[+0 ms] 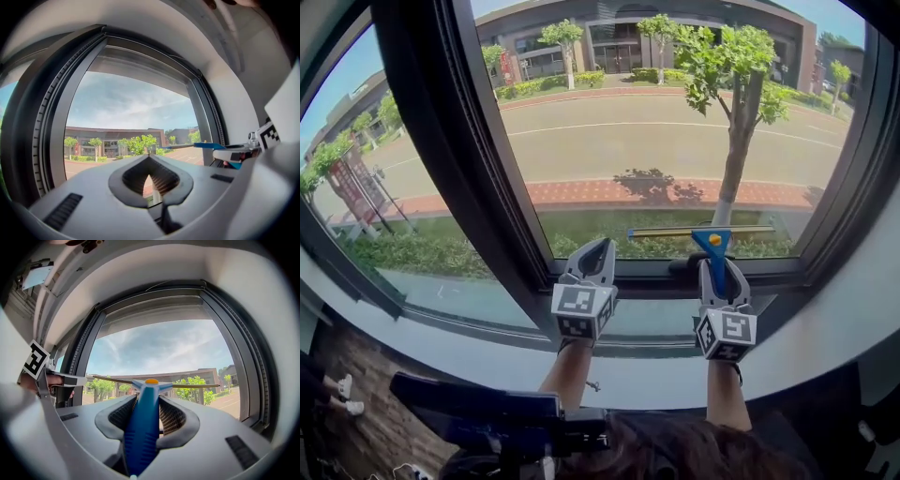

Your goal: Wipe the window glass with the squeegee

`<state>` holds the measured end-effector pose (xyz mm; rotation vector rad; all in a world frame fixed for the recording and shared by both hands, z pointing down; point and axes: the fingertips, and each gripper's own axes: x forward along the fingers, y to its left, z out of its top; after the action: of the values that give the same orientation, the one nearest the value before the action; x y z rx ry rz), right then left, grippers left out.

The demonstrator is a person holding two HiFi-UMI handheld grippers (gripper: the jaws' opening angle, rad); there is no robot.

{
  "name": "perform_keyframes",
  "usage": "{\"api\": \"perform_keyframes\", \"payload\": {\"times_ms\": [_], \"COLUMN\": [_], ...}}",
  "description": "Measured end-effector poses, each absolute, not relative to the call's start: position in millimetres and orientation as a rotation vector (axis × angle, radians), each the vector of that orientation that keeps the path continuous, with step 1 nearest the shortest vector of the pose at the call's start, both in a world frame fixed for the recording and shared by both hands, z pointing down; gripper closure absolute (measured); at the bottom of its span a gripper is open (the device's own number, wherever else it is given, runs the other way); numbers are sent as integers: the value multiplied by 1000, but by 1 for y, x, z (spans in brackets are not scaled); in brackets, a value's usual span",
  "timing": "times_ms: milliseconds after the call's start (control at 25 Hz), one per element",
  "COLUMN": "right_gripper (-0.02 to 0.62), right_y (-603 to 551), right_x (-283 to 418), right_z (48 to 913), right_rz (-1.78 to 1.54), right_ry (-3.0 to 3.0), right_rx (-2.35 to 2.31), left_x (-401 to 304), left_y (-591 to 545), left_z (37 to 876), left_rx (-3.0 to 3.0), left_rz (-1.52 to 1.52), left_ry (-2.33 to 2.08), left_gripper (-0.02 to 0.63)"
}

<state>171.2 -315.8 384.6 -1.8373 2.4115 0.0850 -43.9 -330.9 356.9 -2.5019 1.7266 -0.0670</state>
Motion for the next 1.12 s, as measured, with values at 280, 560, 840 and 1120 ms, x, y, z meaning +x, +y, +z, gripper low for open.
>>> {"api": "perform_keyframes", "payload": {"times_ms": [280,560,840,1120], "right_gripper": [454,454,454,454], "right_y": [-298,-280,-264,-271], "right_x": [116,90,83,89], "right_z": [360,344,337,313], "right_rz": [133,136,112,158], "right_ry": [2370,2301,2250,2259], "right_rx": [-1850,-1902,-1977,-1961], "left_x": [-83,-104,-104,-98], "left_y": [-324,-321,-315,-318], "left_z": [338,316,314,304], "left_rx": [-2549,-2605,-2660,-2626], "left_rz": [-27,17,33,57], "left_ry": [1621,1503,1454,1487], "left_gripper": [604,604,604,604]}}
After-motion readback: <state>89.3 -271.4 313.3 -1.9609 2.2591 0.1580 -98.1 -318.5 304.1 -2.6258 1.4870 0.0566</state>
